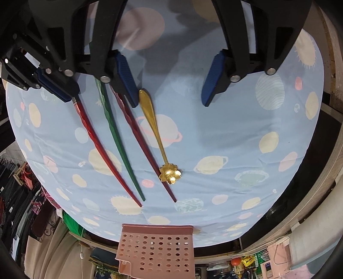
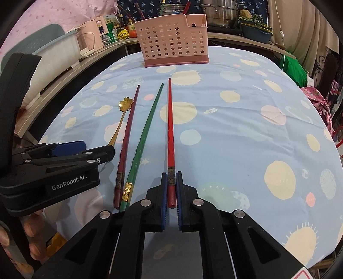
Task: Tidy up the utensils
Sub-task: 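Grasp the red chopstick with the right gripper while the left grasps the gold spoon, then lift the red chopstick and gold spoon and carry them toward the pink basket, then lower the red chopstick and gold spoon into the basket and open both grippers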
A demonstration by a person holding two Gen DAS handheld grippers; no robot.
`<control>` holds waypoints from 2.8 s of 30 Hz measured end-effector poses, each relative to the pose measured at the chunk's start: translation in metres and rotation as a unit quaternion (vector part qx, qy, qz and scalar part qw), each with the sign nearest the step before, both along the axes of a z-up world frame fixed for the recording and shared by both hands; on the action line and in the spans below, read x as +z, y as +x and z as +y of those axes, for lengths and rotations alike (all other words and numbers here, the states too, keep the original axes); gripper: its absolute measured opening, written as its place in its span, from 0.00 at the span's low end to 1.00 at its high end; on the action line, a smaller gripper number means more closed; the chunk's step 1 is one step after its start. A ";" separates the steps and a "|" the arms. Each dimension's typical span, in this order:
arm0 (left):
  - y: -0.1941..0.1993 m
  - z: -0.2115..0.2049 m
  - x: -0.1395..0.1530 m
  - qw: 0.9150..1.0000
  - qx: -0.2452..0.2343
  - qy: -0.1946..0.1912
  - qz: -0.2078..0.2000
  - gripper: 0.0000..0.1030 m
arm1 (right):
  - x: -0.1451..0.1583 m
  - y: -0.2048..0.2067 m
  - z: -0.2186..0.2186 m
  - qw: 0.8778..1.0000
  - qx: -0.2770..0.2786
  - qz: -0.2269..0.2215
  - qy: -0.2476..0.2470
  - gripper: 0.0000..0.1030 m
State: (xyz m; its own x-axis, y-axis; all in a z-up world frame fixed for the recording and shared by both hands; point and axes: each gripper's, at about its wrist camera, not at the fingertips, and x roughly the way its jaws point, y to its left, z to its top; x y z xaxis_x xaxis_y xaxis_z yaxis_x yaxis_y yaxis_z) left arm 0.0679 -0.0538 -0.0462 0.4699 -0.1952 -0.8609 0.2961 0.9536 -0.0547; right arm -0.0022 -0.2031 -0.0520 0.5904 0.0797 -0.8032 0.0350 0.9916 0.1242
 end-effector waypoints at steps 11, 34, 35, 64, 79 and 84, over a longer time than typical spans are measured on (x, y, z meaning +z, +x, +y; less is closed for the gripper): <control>0.000 0.003 0.002 1.000 -0.011 -0.016 0.012 0.10 | 0.000 0.000 0.000 1.000 0.000 0.001 0.001 0.07; 0.017 0.029 0.064 0.998 0.022 -0.063 -0.022 0.01 | 0.089 0.006 -0.026 0.994 -0.020 -0.096 0.049 0.07; 0.018 0.030 0.066 0.997 0.023 -0.066 -0.020 0.01 | 0.094 0.008 -0.027 0.993 -0.021 -0.103 0.050 0.07; 0.079 0.025 0.154 0.994 0.000 -0.089 -0.065 0.01 | 0.198 0.081 -0.057 0.972 -0.025 -0.225 0.063 0.07; 0.144 0.007 0.245 0.984 -0.019 -0.129 -0.122 0.01 | 0.270 0.143 -0.087 0.948 -0.052 -0.302 0.087 0.07; 0.174 -0.002 0.273 0.979 -0.012 -0.135 -0.151 0.01 | 0.290 0.173 -0.094 0.941 -0.059 -0.321 0.091 0.07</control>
